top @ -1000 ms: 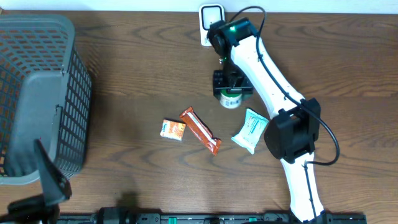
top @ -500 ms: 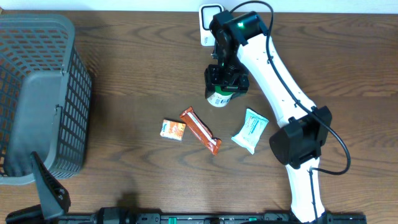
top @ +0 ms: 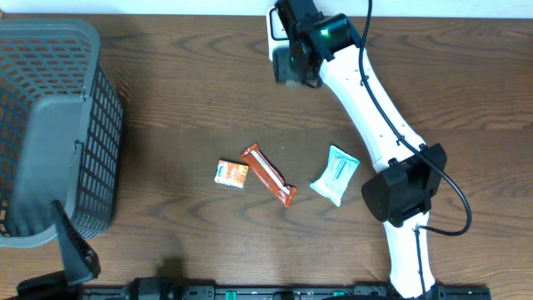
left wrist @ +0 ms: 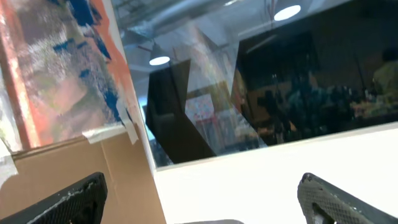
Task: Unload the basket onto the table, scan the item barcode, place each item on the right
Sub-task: 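Hold the bottle label in front of the white scanner window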
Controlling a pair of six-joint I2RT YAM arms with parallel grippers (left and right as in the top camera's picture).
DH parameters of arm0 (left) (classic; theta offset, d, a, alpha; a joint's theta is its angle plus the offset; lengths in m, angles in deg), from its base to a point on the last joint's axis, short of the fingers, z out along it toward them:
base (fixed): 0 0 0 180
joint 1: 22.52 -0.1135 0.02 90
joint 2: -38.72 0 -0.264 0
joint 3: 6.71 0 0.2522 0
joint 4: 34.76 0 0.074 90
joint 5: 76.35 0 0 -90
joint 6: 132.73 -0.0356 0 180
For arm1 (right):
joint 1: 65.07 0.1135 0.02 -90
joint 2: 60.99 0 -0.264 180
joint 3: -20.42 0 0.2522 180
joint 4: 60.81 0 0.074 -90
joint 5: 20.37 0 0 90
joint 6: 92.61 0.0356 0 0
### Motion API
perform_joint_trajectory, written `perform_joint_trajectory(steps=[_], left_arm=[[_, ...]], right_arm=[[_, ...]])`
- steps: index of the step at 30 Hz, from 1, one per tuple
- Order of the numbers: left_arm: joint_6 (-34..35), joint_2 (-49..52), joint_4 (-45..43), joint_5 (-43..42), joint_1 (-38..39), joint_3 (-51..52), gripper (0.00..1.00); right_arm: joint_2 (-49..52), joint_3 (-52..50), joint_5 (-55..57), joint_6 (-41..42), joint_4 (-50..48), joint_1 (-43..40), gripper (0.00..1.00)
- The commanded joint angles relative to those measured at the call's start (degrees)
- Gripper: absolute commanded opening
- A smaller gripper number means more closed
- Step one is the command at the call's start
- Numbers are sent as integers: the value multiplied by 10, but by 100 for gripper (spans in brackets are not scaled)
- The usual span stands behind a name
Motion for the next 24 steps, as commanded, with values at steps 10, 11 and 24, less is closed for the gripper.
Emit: perform_joint_trajectory(steps=[10, 11, 24], left_arm=[[-7, -4, 8, 5, 3, -4, 98], [-7, -4, 9, 5, 3, -4, 98], [-7, -4, 13, 5, 3, -4, 98]], right_arm=[[28, -8, 83, -123, -285, -12, 39], [37, -8, 87, -128, -301, -14, 39], [174, -8, 117, -238, -572, -30, 36]])
